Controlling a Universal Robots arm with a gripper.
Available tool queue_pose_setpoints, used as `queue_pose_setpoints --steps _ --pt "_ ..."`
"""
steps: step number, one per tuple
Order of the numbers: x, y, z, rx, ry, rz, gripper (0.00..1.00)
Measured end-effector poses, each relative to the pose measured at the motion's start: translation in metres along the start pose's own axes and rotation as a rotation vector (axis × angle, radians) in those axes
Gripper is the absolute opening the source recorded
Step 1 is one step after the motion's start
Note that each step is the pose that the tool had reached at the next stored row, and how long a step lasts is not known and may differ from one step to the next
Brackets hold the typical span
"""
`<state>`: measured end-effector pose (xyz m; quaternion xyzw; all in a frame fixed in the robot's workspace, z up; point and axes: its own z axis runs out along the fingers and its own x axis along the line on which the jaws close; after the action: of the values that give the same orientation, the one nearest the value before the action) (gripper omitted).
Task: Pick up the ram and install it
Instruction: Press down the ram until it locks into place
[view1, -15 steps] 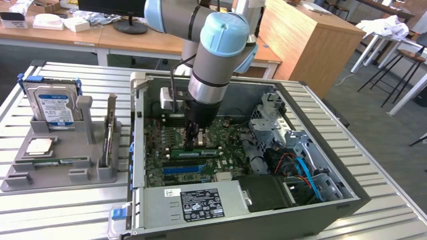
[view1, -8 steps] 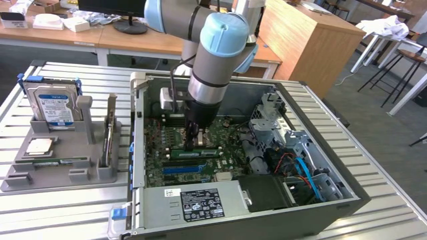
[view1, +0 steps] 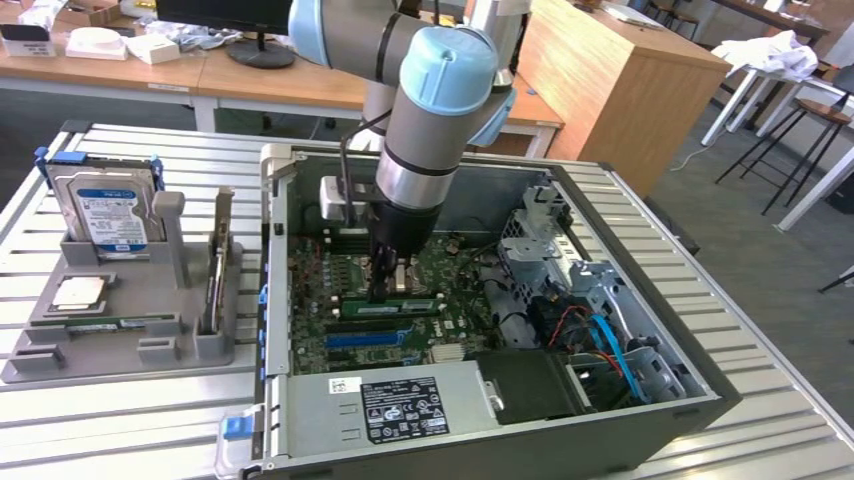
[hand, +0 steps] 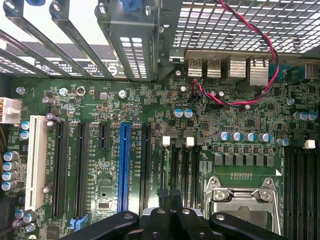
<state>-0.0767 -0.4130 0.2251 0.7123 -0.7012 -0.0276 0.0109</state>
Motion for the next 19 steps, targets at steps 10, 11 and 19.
queue_pose_setpoints --steps 10,11,19 --pt "0.0001 -0.0001 0.0014 0.0001 0.0001 0.000 0.10" --pt "0.0001 -0.0001 0.0017 0.0000 0.0002 0.000 0.10" --pt "0.0001 -0.0001 0.0025 0.0002 0.0000 0.000 0.10"
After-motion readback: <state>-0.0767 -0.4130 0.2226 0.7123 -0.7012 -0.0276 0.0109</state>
